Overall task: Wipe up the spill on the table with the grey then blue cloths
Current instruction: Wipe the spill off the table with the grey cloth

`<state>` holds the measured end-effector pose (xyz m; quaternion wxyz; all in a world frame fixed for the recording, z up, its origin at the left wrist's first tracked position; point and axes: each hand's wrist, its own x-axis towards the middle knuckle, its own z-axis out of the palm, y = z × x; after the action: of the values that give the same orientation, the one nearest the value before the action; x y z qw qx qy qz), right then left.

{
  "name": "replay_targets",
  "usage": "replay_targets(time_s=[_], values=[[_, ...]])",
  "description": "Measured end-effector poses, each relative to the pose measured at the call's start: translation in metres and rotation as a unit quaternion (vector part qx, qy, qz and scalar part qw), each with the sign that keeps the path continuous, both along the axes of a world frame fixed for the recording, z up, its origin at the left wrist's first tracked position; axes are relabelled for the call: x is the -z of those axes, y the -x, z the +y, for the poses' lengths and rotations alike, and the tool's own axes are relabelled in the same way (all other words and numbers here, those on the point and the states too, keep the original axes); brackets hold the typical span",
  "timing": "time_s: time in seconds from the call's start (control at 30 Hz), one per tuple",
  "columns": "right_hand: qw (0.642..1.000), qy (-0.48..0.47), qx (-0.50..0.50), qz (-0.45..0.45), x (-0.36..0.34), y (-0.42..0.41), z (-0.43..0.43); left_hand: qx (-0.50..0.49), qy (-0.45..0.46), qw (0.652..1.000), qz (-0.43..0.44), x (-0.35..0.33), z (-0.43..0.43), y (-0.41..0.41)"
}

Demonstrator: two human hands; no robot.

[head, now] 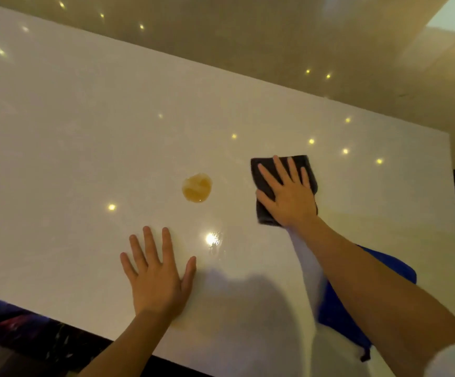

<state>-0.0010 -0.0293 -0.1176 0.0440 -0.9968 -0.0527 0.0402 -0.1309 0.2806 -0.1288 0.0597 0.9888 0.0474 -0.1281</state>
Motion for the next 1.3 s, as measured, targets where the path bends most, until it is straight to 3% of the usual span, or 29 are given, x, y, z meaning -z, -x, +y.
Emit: replay_targets(time_s=[0.03, 0.1, 0.23, 0.33, 0.37, 0.43, 0.5, 0.57, 0.67, 0.83, 0.9, 0.93, 1.0, 1.03, 1.07, 1.13, 1.17, 1.2, 1.23, 1.3], values=[[0.998, -0.006, 0.059, 0.003, -0.001, -0.007, 0.003, 0.001, 0.0, 1.0, -0.001, 0.0, 0.0, 0.0], [0.997, -0.021, 0.078, -0.012, 0.004, 0.009, 0.026, -0.001, 0.0, 1.0, 0.001, 0.001, 0.0, 0.0], [0.988, -0.073, -0.132, -0.021, 0.021, 0.127, 0.08, -0.009, 0.0, 1.0, 0.007, -0.001, -0.002, -0.001], [0.968, -0.073, -0.242, 0.001, 0.018, 0.131, 0.065, -0.008, -0.006, 1.0, 0.009, -0.002, -0.003, -0.002], [0.97, -0.068, -0.232, -0.009, 0.015, 0.113, 0.057, -0.008, -0.005, 1.0, 0.006, -0.002, -0.002, -0.002], [0.991, -0.063, -0.119, -0.025, 0.006, 0.067, 0.041, -0.005, -0.004, 1.0, -0.003, -0.001, -0.001, -0.002], [0.998, -0.055, 0.002, 0.006, -0.004, 0.03, 0.03, -0.003, -0.008, 1.0, -0.005, 0.0, -0.002, -0.001], [0.997, -0.059, 0.051, 0.015, -0.001, 0.022, 0.032, -0.002, -0.007, 1.0, -0.009, 0.0, -0.002, -0.001], [0.997, -0.066, 0.037, 0.011, -0.002, 0.048, 0.051, -0.004, 0.006, 1.0, -0.013, 0.0, -0.001, 0.0], [0.989, -0.106, -0.099, 0.036, -0.008, 0.139, 0.101, -0.004, 0.009, 1.0, -0.006, -0.001, -0.001, 0.0], [0.976, -0.199, -0.063, 0.056, -0.011, 0.157, 0.112, -0.006, 0.007, 1.0, -0.003, -0.001, -0.002, 0.0], [0.956, -0.281, 0.002, 0.082, -0.016, 0.157, 0.115, -0.006, 0.007, 1.0, -0.004, 0.0, -0.002, 0.0], [0.867, -0.439, 0.193, 0.133, -0.032, 0.15, 0.117, -0.007, 0.01, 1.0, -0.002, 0.001, -0.001, -0.001], [0.798, -0.507, 0.294, 0.14, -0.042, 0.144, 0.116, -0.006, 0.009, 1.0, 0.0, 0.001, 0.0, 0.0], [0.704, -0.582, 0.384, 0.136, -0.051, 0.136, 0.114, -0.004, 0.007, 1.0, 0.001, 0.001, 0.0, 0.0], [0.456, -0.74, 0.468, 0.161, -0.058, 0.123, 0.105, -0.005, 0.003, 1.0, 0.008, -0.001, -0.001, 0.0], [0.359, -0.787, 0.47, 0.178, -0.059, 0.121, 0.101, -0.005, 0.001, 1.0, 0.014, -0.002, -0.001, -0.001], [0.29, -0.814, 0.468, 0.186, -0.06, 0.119, 0.096, -0.004, -0.003, 1.0, 0.022, -0.004, -0.002, -0.002], [0.241, -0.833, 0.463, 0.185, -0.06, 0.117, 0.093, -0.003, -0.006, 1.0, 0.03, -0.005, -0.002, -0.003], [0.201, -0.855, 0.448, 0.169, -0.06, 0.11, 0.087, -0.008, 0.0, 0.999, 0.037, -0.009, -0.003, -0.006]])
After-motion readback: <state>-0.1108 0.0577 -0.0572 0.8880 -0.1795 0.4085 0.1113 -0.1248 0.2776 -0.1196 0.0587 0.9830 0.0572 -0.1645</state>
